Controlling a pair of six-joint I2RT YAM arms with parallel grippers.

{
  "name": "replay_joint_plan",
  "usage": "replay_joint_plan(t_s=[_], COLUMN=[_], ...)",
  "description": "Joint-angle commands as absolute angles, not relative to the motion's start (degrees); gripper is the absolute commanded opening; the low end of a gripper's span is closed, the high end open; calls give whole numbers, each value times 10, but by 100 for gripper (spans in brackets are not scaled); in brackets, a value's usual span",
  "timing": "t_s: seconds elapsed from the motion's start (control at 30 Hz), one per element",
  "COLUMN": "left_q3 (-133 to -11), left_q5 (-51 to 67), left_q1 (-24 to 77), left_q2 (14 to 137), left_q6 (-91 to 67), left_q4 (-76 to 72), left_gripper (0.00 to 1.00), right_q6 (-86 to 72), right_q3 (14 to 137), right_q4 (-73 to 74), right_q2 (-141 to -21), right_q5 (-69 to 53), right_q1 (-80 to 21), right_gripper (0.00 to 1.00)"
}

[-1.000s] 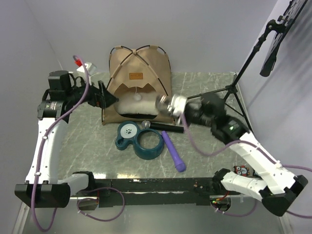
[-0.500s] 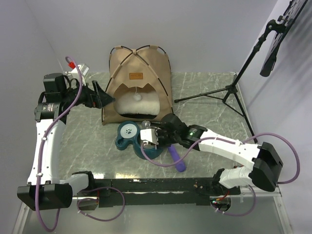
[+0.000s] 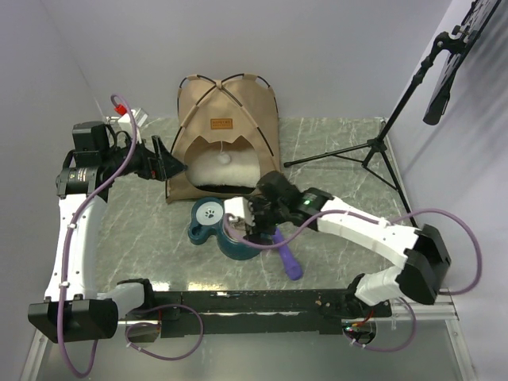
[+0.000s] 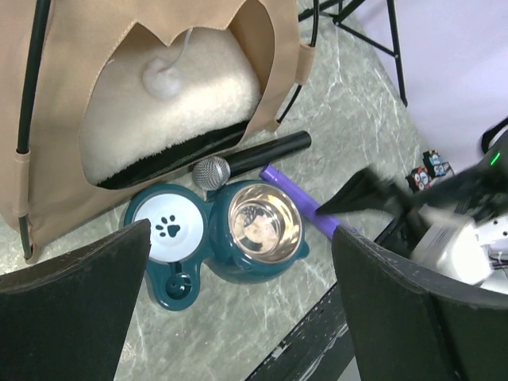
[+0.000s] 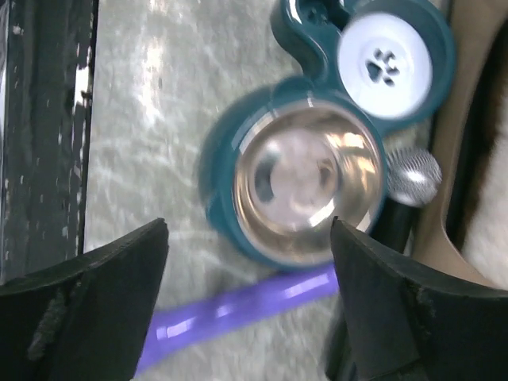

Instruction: Set up the pet tent

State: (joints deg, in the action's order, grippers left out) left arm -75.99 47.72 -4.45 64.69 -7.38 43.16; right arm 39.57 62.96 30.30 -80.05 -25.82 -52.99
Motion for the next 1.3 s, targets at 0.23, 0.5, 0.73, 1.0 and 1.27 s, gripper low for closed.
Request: replay_joint_plan(t_s=[0.23, 0.5, 0.73, 1.0, 1.27], left_q3=[-785, -853, -868, -862, -671], left_q5=[493, 462, 470, 429, 372], left_q1=[-47, -48, -91, -171, -151], left_q2=[656, 684, 700, 741, 719], left_q6=[-51, -34, -107, -29, 53], left_q4=[431, 480, 476, 556, 536], left_gripper=[100, 100, 100, 100, 79], right_q6=[620, 653, 509, 322, 312], right_q3=[638, 749, 824, 936, 819], right_q4=[418, 470, 403, 305, 370], right_q2=[-838, -981, -1046, -1067, -889], right_q5=[-243, -289, -377, -439, -453], right_q1=[-417, -428, -560, -597, -486], right_gripper=[79, 73, 71, 80, 83])
